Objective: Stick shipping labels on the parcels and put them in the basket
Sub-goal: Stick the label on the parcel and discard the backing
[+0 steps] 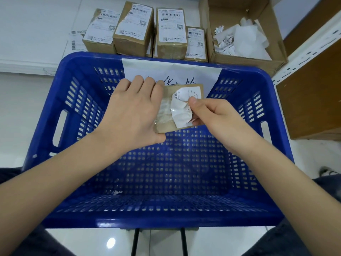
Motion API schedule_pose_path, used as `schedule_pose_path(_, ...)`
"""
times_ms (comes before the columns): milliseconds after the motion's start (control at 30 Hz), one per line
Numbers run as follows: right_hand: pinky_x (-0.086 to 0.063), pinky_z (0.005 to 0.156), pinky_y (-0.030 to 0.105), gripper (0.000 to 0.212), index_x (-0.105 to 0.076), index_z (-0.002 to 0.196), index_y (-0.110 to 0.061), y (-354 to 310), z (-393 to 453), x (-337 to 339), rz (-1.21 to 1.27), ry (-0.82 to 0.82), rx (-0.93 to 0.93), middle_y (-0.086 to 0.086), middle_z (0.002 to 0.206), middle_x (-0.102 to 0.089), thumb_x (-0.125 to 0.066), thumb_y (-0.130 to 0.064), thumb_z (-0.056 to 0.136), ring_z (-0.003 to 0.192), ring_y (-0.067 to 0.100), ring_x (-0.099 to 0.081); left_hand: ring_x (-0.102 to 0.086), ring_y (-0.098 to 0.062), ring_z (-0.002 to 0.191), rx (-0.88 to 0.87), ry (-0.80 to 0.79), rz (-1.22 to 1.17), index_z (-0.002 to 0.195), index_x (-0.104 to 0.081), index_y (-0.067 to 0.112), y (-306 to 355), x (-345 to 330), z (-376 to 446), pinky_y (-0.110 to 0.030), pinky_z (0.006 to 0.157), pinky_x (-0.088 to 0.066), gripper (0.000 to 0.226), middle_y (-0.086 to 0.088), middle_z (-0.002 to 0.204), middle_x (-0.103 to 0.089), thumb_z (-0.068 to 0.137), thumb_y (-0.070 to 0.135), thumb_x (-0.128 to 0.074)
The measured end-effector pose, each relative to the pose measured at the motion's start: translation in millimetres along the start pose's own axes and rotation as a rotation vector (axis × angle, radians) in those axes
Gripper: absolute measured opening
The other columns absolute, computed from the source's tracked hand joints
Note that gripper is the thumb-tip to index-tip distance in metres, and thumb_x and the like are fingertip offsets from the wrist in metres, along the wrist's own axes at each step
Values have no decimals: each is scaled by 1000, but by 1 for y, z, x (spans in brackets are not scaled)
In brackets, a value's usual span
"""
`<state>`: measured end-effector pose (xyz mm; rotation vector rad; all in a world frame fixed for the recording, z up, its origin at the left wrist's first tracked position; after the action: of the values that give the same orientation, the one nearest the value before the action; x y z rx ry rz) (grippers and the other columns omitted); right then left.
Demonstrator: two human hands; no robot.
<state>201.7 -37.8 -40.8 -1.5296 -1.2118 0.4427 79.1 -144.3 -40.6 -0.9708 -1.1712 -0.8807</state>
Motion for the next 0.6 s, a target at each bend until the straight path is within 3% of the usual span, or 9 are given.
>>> schedule_pose_path(167,-49,77,10,17,-70,96,-23,-2,-2,1,-33,-24,40,-20,64,-64,-53,-25,96,66,-8,-60,-54,-33,80,-24,-4,17,114,-55,-6,2,1,-1,-40,70,-41,98,-17,92,-58,42,57,-76)
schedule_pose_path(300,-49,75,7,12,-69,97,-25,-2,-1,1,-43,-21,55,-16,91,-68,-58,-24,92,79,-6,-64,-53,-33,80,-35,-3,33,112,-55,-5,4,1,-2,-39,69,-38,95,-17,92,-57,42,55,-78)
schedule_pose_path(433,-53,83,21,4,-68,91,-25,3,0,-3,-91,38,72,-4,93,-71,-64,-24,89,90,10,-65,-53,-32,79,-46,9,36,112,-55,-6,6,1,-3,-40,69,-36,94,-17,91,-57,42,52,-80)
schedule_pose_path(600,-53,83,36,6,-68,84,-23,5,2,-6,-52,104,93,12,91,-70,-65,-25,89,88,24,-65,-53,-31,80,-42,27,38,113,-54,-4,5,3,-3,-40,70,-33,92,-15,91,-57,45,54,-78)
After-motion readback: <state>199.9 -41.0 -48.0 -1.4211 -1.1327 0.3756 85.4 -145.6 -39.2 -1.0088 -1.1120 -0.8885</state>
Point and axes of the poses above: each hand's wrist, its own z-axis towards the middle knuckle, its own x-axis out of the back of the hand, y = z × x, the point moved 4 cm from there along z, towards the middle knuckle
